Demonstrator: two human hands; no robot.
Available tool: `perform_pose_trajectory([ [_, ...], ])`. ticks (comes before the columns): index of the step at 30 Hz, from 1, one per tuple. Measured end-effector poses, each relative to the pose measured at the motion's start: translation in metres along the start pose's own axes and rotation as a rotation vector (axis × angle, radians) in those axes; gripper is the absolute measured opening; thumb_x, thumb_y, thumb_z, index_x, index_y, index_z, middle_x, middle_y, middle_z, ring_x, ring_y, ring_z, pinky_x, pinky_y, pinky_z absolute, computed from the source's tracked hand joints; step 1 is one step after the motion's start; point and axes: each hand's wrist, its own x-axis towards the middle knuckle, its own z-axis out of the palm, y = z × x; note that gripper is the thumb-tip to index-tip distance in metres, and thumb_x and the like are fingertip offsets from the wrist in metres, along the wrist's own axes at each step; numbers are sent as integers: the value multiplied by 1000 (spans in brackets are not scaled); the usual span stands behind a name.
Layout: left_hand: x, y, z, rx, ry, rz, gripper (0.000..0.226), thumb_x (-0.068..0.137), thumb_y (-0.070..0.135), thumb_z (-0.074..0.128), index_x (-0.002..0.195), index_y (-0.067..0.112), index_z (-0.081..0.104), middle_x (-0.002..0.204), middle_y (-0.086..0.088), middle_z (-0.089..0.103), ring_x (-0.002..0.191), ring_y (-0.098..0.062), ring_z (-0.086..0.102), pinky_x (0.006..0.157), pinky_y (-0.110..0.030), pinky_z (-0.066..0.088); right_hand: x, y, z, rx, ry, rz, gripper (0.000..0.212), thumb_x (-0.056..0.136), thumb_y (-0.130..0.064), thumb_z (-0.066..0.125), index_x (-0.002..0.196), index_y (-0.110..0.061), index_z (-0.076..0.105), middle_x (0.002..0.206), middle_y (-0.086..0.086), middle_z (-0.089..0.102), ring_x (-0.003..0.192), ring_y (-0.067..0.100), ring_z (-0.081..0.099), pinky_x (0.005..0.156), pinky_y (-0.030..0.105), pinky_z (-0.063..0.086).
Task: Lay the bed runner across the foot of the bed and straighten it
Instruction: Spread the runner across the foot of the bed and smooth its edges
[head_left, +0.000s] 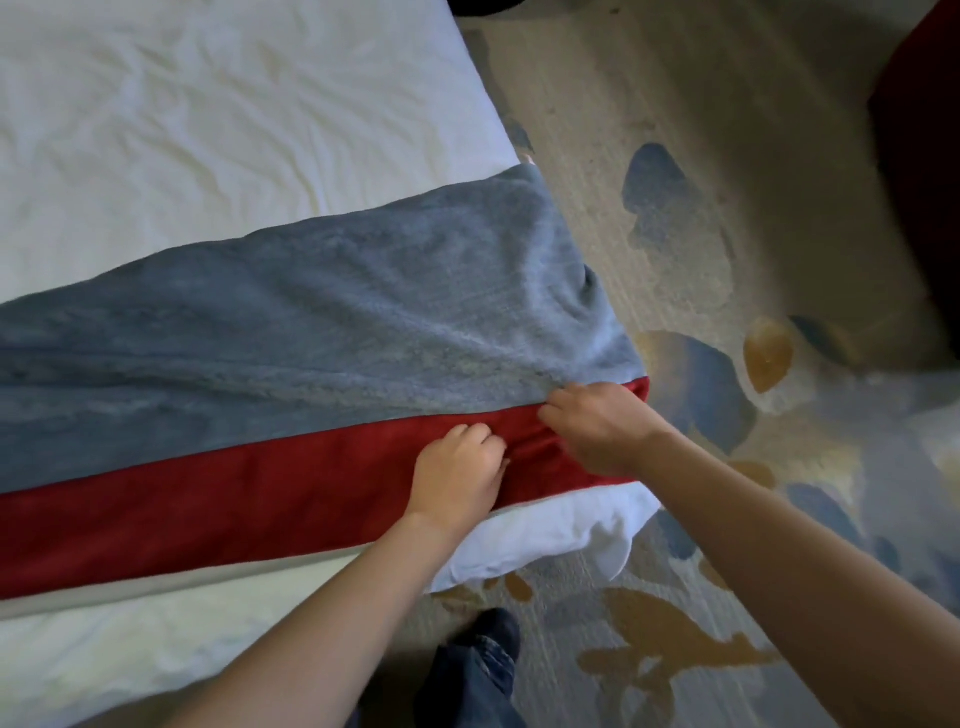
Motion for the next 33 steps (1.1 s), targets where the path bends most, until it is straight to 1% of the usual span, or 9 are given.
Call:
perform_pose_trajectory([
  [2,2,4,2,-13,2,-17,14,87,14,58,86,8,70,85,-7,65,81,-29,62,58,-40,53,0,-2,3,-20,52,-5,6,73,-1,66,76,-5,63,74,12,63,65,30,61,48,31,44],
  [5,9,12,6,-21,5,-68,13,85,5,56,86,6,69,85,-8,64,80,-30,60,59,-38,51,-5,-3,4,-91,103,-21,24,51,4,81,60,-8,62,56,6,58,48,24,58,36,22,39],
  [8,8,19,9,-63,26,-90,12,83,3,58,84,4,70,83,-10,64,77,-32,60,58,-38,50,-10,2,4,-100,114,-34,25,48,5,81,58,-8,62,54,5,57,46,23,56,35,21,39],
  [14,23,60,7,-88,-7,1,17,65,-4,73,57,4,60,62,-11,59,57,-32,59,43,-29,38,-41,33,14,-90,-34,161,9,85,-5,55,86,-9,63,85,7,63,82,27,63,61,35,51],
  [18,35,81,20,-100,19,57,8,81,4,62,73,4,63,80,-12,62,78,-35,60,55,-35,37,-67,45,16,-7,-4,247,5,80,-17,65,83,-16,62,80,0,61,77,22,63,58,36,54],
  [22,38,71,21,-121,-32,81,16,91,19,55,90,6,64,96,-10,61,95,-32,57,65,-38,43,-62,44,13,-51,-141,295,13,87,-27,49,97,-27,57,93,-9,58,92,13,58,69,29,51],
  [26,39,48,8,-138,25,100,31,92,38,51,92,10,66,94,-7,63,95,-28,58,69,-37,47,-44,39,8,-6,-118,316,25,79,-21,47,101,-26,60,92,-7,58,92,16,58,65,32,50],
  [29,49,21,-8,-100,102,86,29,94,34,47,89,12,65,92,-7,63,93,-28,59,68,-37,47,-22,36,-4,27,-56,328,34,82,-18,48,113,-26,60,102,-3,62,99,21,59,66,33,47],
  [33,74,-26,-34,-43,190,40,24,93,29,46,91,14,65,93,-5,62,93,-27,59,66,-37,49,30,30,-25,26,-10,329,30,85,-13,46,111,-20,61,104,3,60,101,25,58,70,39,51],
])
